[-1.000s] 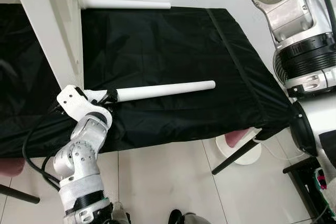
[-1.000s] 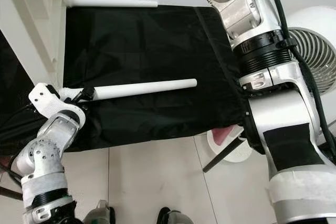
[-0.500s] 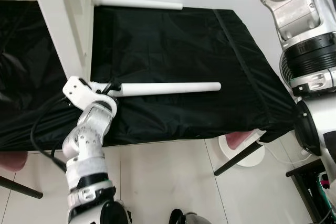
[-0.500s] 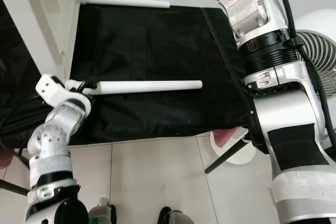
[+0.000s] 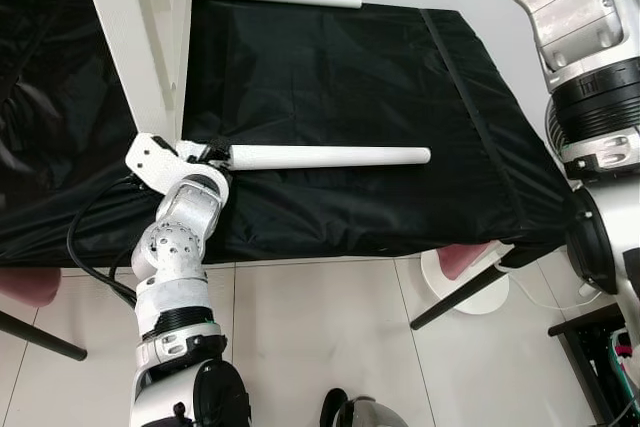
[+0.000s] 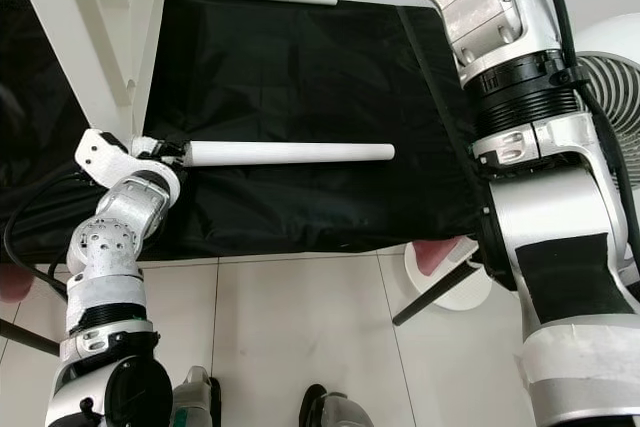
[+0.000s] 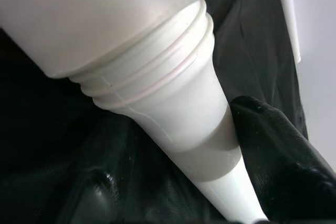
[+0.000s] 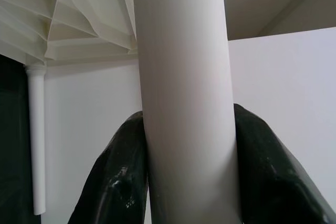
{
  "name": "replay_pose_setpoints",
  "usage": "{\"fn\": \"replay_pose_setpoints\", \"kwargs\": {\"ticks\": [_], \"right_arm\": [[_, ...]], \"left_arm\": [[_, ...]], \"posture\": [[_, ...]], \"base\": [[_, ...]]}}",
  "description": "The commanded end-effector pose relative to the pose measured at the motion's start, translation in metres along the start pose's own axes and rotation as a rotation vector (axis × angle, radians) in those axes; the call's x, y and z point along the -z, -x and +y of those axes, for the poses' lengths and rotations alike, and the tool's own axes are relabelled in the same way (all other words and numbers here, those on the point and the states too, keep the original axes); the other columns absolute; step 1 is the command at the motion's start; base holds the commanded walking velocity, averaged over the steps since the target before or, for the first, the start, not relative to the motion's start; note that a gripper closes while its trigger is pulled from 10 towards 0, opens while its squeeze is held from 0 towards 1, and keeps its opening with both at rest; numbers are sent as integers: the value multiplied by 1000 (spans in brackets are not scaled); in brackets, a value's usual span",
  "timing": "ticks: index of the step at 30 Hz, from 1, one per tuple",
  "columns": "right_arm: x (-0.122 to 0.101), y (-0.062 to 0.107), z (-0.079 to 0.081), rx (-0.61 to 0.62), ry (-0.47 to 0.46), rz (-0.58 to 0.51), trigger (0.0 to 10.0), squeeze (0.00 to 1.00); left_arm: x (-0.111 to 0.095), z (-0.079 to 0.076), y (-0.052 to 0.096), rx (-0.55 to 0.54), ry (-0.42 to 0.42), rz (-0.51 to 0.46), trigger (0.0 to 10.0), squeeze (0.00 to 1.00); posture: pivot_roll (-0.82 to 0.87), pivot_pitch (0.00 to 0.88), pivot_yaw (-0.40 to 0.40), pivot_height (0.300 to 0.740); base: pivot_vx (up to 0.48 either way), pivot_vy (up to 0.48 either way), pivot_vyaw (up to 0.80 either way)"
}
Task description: Building children table
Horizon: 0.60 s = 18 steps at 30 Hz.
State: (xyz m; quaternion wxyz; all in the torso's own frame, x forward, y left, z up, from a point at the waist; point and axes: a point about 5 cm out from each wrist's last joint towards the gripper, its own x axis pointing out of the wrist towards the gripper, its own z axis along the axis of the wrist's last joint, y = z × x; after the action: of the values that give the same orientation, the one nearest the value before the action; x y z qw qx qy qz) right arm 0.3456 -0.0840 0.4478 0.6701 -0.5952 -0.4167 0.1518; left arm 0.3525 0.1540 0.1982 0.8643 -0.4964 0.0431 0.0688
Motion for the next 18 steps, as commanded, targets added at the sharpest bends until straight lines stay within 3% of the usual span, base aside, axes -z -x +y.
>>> {"fn": "replay_pose_setpoints", "kwargs": {"ticks": [1,8,10,13,18], "right_arm": [[-7,8,-56,275,-55,-53,0,0],[-6,7,-55,270,-50,-52,0,0],[-7,8,-56,269,-46,-58,0,0],[-8,9,-57,288,-47,-63,0,0],[-6,20,-64,346,-33,-50,0,0]], "left_arm": [[8,-78,9,308,153,-25,0,0],[10,-81,9,322,208,-14,0,0],[9,-83,8,355,280,-24,0,0],[-3,-87,12,400,272,-72,0,0],[-32,-95,24,473,182,-161,0,0]], "posture": [[104,121,-57,740],[104,121,-57,740],[88,125,-66,740],[83,125,-67,740],[81,133,-71,740]], "base": [[0,0,0],[0,0,0],[0,0,0],[0,0,0],[0,0,0]]}}
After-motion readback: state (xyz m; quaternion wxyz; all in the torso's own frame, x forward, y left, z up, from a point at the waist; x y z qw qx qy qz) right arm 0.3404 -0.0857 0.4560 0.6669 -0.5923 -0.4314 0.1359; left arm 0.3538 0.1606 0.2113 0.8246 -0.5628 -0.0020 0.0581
